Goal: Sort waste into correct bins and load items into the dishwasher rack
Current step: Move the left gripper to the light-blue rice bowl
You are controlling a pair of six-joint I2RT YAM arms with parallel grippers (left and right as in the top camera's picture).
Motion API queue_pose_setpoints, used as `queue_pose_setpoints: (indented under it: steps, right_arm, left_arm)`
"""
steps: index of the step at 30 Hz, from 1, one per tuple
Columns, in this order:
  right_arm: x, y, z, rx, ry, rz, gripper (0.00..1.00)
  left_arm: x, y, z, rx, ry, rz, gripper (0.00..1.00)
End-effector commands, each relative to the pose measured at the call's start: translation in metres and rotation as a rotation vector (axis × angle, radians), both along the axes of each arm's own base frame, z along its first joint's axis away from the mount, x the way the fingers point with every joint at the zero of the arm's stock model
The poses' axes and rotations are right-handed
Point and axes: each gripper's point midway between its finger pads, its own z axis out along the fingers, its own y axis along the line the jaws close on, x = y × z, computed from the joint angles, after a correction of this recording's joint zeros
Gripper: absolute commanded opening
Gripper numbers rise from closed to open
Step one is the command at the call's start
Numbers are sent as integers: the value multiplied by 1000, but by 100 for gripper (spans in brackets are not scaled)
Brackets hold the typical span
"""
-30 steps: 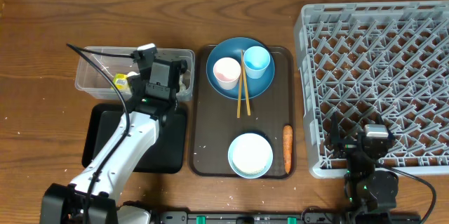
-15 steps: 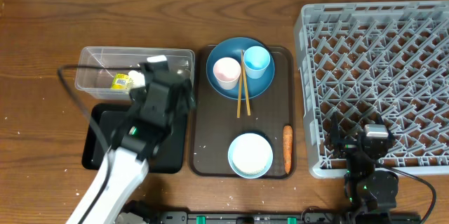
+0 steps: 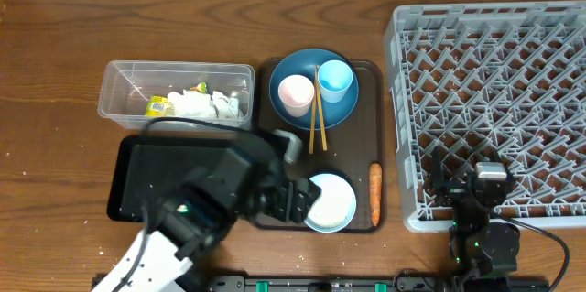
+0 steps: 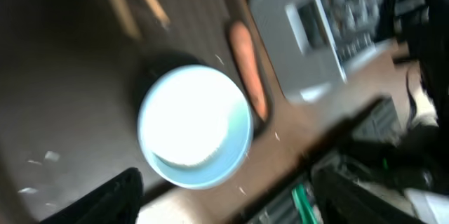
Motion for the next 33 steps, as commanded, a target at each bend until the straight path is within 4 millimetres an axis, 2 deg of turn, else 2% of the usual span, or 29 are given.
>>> queue_pose_setpoints:
  steps: [1, 4, 9, 12, 15, 19, 21, 25, 32, 33]
  right_arm:
    - [0, -2, -1, -5, 4, -11, 99]
    - [0, -2, -1, -5, 4, -11, 99]
    - [0, -2, -1, -5, 4, -11, 99]
    - [0, -2, -1, -5, 4, -11, 99]
    - [0, -2, -1, -5, 4, -11, 99]
    - [0, -2, -1, -5, 4, -11, 99]
    - [0, -2, -1, -5, 4, -11, 99]
    - [0, -2, -1, -5, 4, -11, 99]
    - [0, -2, -1, -5, 4, -11, 99]
    - [0, -2, -1, -5, 4, -10, 99]
  left_arm:
    - [-9, -19, -4, 9, 45, -24, 74]
    - [-11, -33, -19, 56, 50, -30, 70]
    - [-24, -69, -42, 75, 70, -122, 50]
    - [-33, -84, -58, 99, 83, -170, 49]
    - [-39, -89, -77, 152, 95, -189, 49]
    - [-35, -78, -100, 265, 87, -145, 49]
    - [-25, -58, -109, 369, 45, -90, 49]
    - [-11, -29, -114, 508, -26, -19, 49]
    - [-10, -22, -116, 540, -33, -10, 49]
    - [-9, -21, -116, 545, -38, -6, 45]
